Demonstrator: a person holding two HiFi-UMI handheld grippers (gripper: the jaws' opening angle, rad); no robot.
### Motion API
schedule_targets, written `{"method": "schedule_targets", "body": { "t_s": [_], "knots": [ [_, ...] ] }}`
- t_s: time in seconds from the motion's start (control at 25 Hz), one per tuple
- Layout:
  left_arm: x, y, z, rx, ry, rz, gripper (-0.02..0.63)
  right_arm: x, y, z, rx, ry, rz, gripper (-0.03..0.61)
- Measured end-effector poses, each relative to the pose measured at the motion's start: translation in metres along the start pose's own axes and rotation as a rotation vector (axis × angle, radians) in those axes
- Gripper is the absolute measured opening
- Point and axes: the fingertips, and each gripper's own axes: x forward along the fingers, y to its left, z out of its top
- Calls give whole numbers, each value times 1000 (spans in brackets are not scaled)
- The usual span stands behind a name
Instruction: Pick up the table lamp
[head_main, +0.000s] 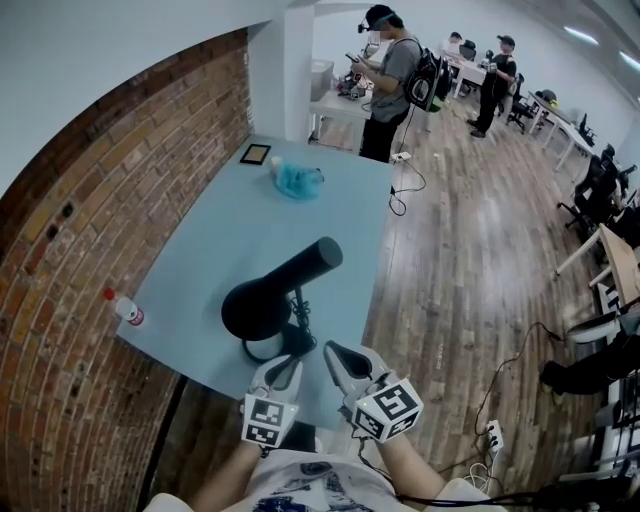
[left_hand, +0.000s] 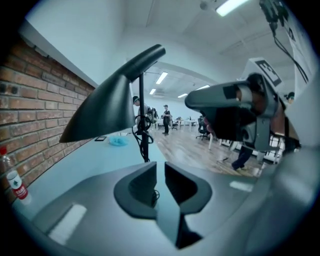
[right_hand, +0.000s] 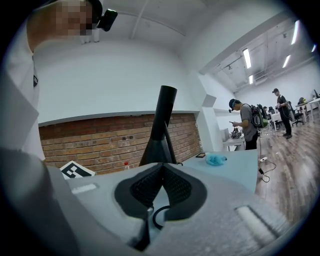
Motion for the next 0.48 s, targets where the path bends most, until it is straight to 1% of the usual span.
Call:
{"method": "schedule_targets", "body": {
  "t_s": [0.08, 0.16, 0.32, 0.48],
  "knots": [
    [8, 3, -3, -1, 11, -1, 29, 8, -5, 2, -4, 0, 9, -2],
    [15, 6, -7, -3, 21, -3, 30, 14, -12, 4, -4, -2, 5, -2],
    [28, 14, -8, -16, 13, -10, 74, 25, -25, 4, 1, -6, 0, 0],
    [41, 19, -15, -48, 24, -31, 111, 40, -30, 2, 11, 4, 31, 2]
  ]
}}
